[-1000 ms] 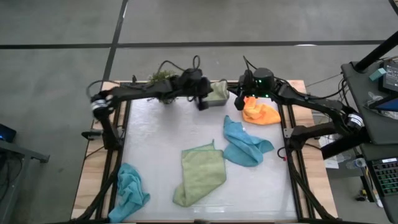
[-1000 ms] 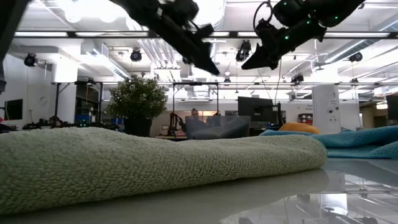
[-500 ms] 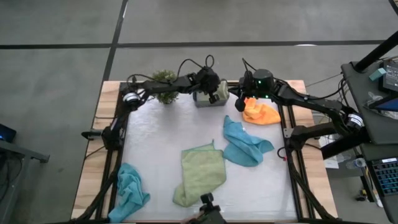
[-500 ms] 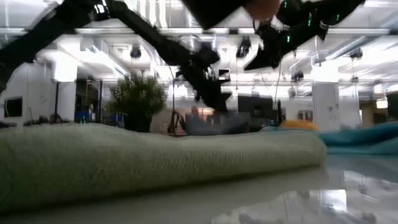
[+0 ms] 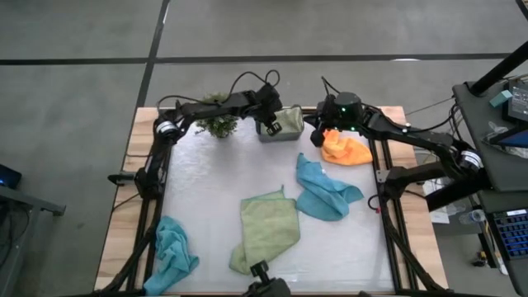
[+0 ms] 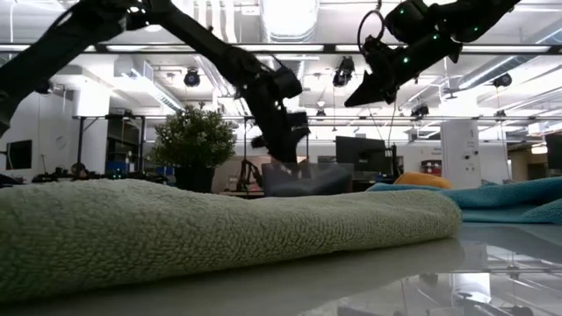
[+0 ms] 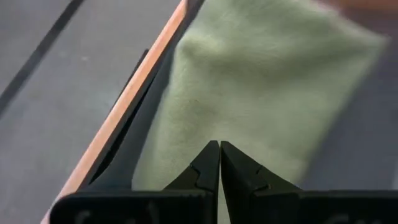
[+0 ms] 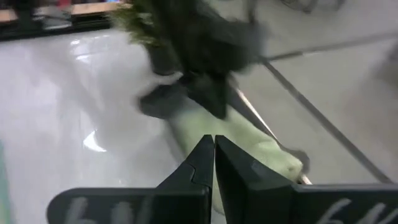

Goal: Fold microfiber towels
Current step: Put the folded green towel into the black bin

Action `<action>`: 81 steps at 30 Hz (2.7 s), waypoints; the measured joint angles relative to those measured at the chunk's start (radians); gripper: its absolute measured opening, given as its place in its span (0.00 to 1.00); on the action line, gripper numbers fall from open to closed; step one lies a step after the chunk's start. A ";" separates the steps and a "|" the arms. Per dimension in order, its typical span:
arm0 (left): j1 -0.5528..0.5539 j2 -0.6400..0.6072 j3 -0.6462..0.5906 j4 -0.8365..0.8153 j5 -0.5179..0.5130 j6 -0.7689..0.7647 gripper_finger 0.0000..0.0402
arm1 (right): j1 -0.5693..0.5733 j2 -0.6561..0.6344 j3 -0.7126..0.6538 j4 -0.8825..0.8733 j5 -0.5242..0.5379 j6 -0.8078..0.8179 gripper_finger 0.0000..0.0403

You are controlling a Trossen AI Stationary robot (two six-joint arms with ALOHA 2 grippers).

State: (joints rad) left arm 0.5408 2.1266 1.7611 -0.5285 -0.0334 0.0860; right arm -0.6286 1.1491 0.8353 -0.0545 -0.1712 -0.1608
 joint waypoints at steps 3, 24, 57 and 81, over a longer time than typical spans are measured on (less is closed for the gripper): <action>-0.018 -0.058 -0.006 -0.041 0.003 0.050 0.00 | -0.009 0.058 0.046 -0.088 0.103 0.032 0.02; -0.093 -0.771 -0.722 0.442 0.060 0.111 0.00 | -0.098 0.753 0.865 -0.576 0.036 0.073 0.02; -0.091 -1.142 -1.065 0.626 0.055 0.166 0.00 | -0.036 0.993 0.991 -0.576 0.041 0.177 0.02; -0.094 -1.062 -1.092 0.638 0.052 0.133 0.00 | 0.010 1.043 1.017 -0.534 0.001 0.087 0.02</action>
State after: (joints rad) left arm 0.4468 1.0650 0.6695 0.1096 0.0185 0.2186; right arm -0.6189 2.1918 1.8526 -0.5887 -0.1698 -0.0743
